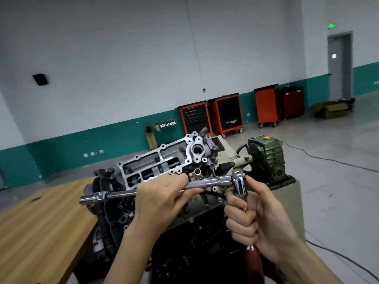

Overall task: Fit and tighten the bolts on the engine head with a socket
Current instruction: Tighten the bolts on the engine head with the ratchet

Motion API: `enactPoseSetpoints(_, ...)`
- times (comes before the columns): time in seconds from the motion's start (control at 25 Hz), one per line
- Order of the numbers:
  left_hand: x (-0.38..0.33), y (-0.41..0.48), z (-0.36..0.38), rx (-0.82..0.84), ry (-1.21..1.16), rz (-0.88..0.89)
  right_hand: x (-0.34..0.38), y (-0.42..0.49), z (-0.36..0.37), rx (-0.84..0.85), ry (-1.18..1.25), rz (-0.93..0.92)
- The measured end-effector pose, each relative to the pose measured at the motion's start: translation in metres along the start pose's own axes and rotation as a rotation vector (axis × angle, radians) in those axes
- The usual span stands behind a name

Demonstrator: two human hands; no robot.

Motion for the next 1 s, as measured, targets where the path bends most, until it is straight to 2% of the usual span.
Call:
enactPoseSetpoints(0.12,0.024,-0.009,-0.013,0.025,0.065,-0.041,-0.003,0.017,0.001,0.015,0.032,-0.002)
enactPoseSetpoints(0.24,0.053,-0.018,-0.032,0.002,0.106,-0.189,0.011,0.028,0.0,0.014,0.06,-0.037)
enactPoseSetpoints(0.36,0.075,-0.03,-0.057,0.0,0.064,-0.37,0.008,0.061,0.007,-0.043,-0.087,-0.003)
enactPoseSetpoints(0.48,0.106,-0.047,-0.111,-0.185,-0.034,-0.691,-0.037,0.121,0.047,0.106,-0.155,0.105)
enactPoseSetpoints(0.6,0.144,-0.086,-0.187,-0.381,0.041,-1.019,-0.103,0.173,0.109,0.257,-0.131,0.182)
enactPoseSetpoints(0.72,0.167,-0.145,-0.265,-0.44,0.151,-1.331,-0.179,0.209,0.17,0.271,-0.18,0.276)
enactPoseSetpoints(0.84,0.169,-0.208,-0.338,-0.56,0.146,-1.642,-0.258,0.224,0.227,0.264,-0.227,0.402)
enactPoseSetpoints(1.0,0.157,-0.283,-0.388,-0.594,0.159,-1.99,-0.352,0.225,0.279,0.261,-0.383,0.49)
Point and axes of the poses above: each hand's wrist, its own y-axis towards the middle knuckle, its own z-axis out of the palm, x = y × z, the point moved 4 cm from there along y, towards the middle knuckle, and after that the axes turned 4 degrees about z, right-handed, at the moved point
